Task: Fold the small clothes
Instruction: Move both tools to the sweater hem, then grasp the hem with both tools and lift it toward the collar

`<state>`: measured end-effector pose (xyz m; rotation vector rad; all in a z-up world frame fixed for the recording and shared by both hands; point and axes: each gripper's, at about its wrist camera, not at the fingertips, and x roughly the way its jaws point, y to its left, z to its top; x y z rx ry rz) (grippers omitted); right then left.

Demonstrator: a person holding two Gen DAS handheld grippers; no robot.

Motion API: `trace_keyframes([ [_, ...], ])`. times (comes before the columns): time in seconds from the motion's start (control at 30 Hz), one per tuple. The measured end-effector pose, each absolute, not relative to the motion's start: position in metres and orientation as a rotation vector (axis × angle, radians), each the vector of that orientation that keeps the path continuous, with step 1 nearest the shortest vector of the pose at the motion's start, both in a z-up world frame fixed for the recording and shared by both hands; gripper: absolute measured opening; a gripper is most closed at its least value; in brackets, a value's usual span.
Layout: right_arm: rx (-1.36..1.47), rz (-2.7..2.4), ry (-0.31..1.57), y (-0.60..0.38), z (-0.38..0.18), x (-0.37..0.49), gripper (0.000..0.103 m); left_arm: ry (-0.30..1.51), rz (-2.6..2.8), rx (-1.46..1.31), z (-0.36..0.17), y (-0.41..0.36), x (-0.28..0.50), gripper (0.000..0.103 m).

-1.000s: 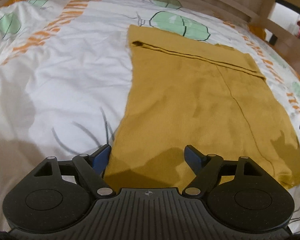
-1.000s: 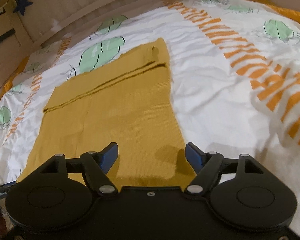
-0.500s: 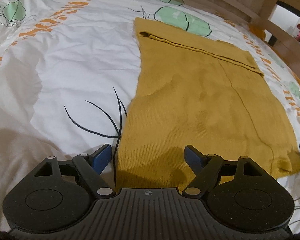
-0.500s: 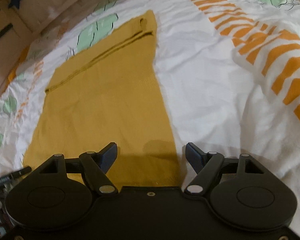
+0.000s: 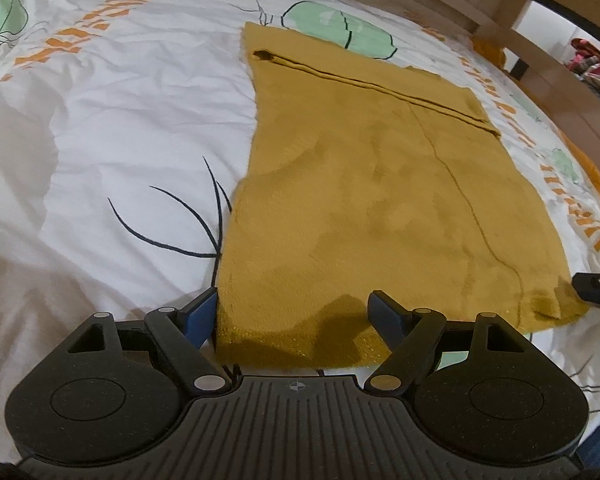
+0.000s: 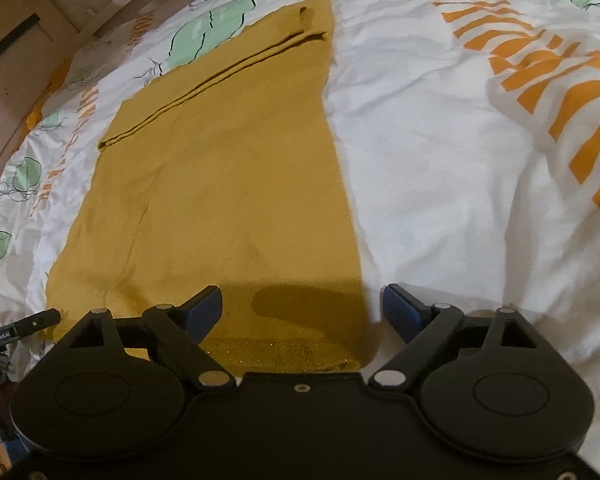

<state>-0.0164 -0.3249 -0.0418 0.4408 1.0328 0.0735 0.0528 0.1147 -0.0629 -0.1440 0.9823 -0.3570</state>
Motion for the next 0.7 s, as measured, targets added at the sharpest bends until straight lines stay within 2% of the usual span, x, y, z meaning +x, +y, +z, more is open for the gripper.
trace_keyframes([
  [0.1, 0.451, 0.086, 1.038, -0.325, -0.042, -0.016, 0.091, 0.983, -0.361, -0.158, -0.063, 0.116, 0.054, 0.075],
  [0.13, 0.453, 0.095, 1.042, -0.325, -0.042, -0.016, 0.091, 0.982, -0.359, -0.166, -0.064, 0.117, 0.054, 0.064],
  [0.2, 0.458, 0.109, 1.05, -0.325, -0.042, -0.015, 0.092, 0.981, -0.338, -0.178, -0.064, 0.121, 0.055, 0.051],
  [0.33, 0.468, 0.125, 1.056, -0.326, -0.042, -0.016, 0.089, 0.985, -0.322, -0.252, -0.066, 0.131, 0.058, 0.03],
  [0.4, 0.47, 0.118, 1.061, -0.327, -0.042, -0.016, 0.074, 0.989, -0.318, -0.284, -0.066, 0.135, 0.059, 0.021],
  [0.47, 0.482, 0.088, 1.069, -0.33, -0.044, -0.017, 0.046, 0.986, -0.326, -0.302, -0.066, 0.135, 0.058, 0.014],
  [0.53, 0.522, 0.089, 1.082, -0.335, -0.047, -0.019, 0.024, 0.98, -0.332, -0.295, -0.065, 0.133, 0.057, 0.008],
  [0.63, 0.534, 0.097, 1.066, -0.336, -0.044, -0.022, 0.017, 0.955, -0.353, -0.296, -0.061, 0.13, 0.055, 0.007],
  [0.7, 0.558, 0.115, 1.045, -0.336, -0.04, -0.024, 0.016, 0.932, -0.377, -0.319, -0.056, 0.13, 0.054, 0.007],
])
